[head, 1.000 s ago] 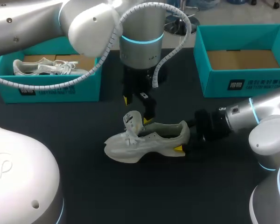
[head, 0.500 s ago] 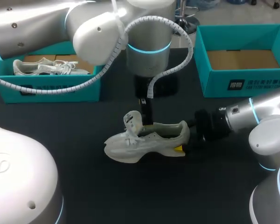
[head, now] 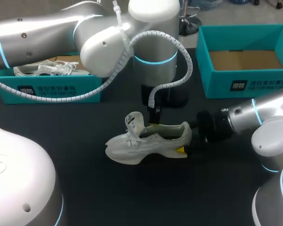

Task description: Take the shoe out of the shoebox, open the shoe tongue, remove and reinsert the insole, then place the shoe into the shoebox

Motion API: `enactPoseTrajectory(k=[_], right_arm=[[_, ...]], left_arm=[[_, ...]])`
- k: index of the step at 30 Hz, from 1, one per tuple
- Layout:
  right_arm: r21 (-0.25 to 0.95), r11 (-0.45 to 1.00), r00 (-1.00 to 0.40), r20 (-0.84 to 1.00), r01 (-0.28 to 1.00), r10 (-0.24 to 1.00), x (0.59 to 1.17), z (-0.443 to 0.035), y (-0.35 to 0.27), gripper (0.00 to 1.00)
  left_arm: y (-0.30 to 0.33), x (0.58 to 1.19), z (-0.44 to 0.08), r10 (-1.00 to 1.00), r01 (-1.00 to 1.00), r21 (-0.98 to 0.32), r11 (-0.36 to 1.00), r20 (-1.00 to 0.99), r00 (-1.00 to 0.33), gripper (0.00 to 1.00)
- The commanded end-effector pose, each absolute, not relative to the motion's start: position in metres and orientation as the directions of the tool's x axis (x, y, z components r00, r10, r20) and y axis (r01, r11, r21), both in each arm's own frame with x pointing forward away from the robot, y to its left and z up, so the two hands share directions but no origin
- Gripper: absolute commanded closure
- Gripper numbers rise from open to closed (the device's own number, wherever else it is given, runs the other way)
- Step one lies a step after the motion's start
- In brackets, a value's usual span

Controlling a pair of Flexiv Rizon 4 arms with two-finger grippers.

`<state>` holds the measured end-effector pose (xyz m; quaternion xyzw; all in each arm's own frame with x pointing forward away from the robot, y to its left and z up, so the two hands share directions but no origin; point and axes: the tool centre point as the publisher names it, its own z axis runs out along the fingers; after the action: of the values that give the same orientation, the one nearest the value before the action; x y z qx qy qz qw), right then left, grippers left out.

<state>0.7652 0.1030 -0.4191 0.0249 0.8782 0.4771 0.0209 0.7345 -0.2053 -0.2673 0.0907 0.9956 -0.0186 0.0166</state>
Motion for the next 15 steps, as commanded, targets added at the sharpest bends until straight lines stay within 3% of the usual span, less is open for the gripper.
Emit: enactPoseTrajectory(k=[1,15], right_arm=[[0.837,0.547,-0.998,-0.014,0.024,0.065,0.765,-0.420,0.105,1.00],[0.837,0.547,-0.998,-0.014,0.024,0.065,0.765,-0.420,0.105,1.00]], left_arm=[[-0.209,0.735,-0.266,0.180,0.181,-0.025,0.983,-0.033,-0.983,1.00],[-0.222,0.736,-0.283,0.150,0.150,-0.068,0.986,-0.014,-0.989,1.00]])
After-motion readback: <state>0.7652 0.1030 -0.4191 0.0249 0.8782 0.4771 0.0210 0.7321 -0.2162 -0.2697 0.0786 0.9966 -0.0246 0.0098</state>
